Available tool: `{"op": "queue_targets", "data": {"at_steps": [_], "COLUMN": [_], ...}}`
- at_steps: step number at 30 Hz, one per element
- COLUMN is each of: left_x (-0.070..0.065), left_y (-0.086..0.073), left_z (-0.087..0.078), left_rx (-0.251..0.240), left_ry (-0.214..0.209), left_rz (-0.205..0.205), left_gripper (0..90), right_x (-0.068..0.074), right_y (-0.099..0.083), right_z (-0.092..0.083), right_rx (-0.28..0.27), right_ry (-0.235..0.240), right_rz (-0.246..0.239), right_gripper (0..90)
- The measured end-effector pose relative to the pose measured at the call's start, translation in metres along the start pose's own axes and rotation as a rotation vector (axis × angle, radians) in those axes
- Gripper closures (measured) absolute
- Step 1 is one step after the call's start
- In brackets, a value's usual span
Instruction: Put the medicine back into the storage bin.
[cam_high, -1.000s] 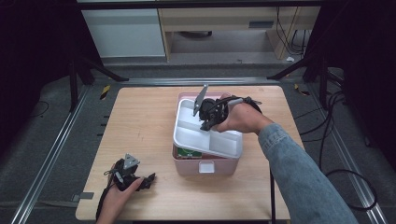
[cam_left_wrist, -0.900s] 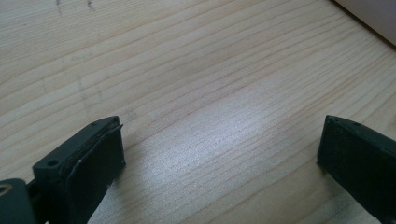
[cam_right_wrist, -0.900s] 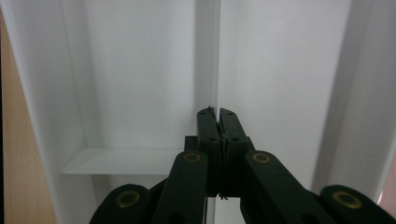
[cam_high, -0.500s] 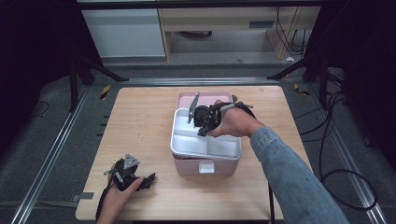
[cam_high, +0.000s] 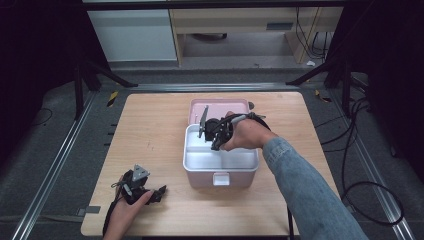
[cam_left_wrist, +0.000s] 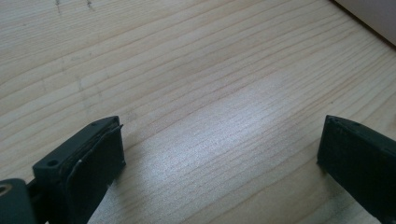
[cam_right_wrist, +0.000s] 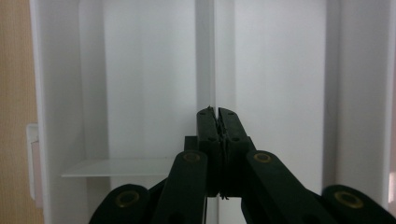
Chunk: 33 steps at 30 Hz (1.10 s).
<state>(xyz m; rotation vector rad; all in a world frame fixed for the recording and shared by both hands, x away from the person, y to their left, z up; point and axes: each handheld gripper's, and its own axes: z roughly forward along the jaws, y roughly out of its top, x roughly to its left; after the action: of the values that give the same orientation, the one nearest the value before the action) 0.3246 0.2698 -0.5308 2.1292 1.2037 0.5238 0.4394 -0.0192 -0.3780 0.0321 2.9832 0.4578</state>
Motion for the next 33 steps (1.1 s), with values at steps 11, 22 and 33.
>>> {"op": "queue_targets", "data": {"at_steps": [11, 22, 33], "left_x": [0.000, 0.000, 0.014], "left_y": [0.001, 0.048, 0.140], "left_z": [0.000, -0.008, 0.008], "left_rx": [0.004, -0.035, -0.016], "left_ry": [-0.004, 0.004, 0.038], "left_rz": [0.005, 0.036, 0.074], "left_gripper": [0.0, 5.1, 7.2], "right_x": [-0.008, -0.027, -0.047], "right_y": [-0.015, -0.054, -0.091], "right_z": [-0.010, -0.031, -0.032], "right_rx": [-0.172, -0.301, -0.352], "right_ry": [-0.071, -0.300, -0.406], "right_rz": [0.171, 0.534, 0.728], "right_gripper": [52.2, 41.1, 36.5]}}
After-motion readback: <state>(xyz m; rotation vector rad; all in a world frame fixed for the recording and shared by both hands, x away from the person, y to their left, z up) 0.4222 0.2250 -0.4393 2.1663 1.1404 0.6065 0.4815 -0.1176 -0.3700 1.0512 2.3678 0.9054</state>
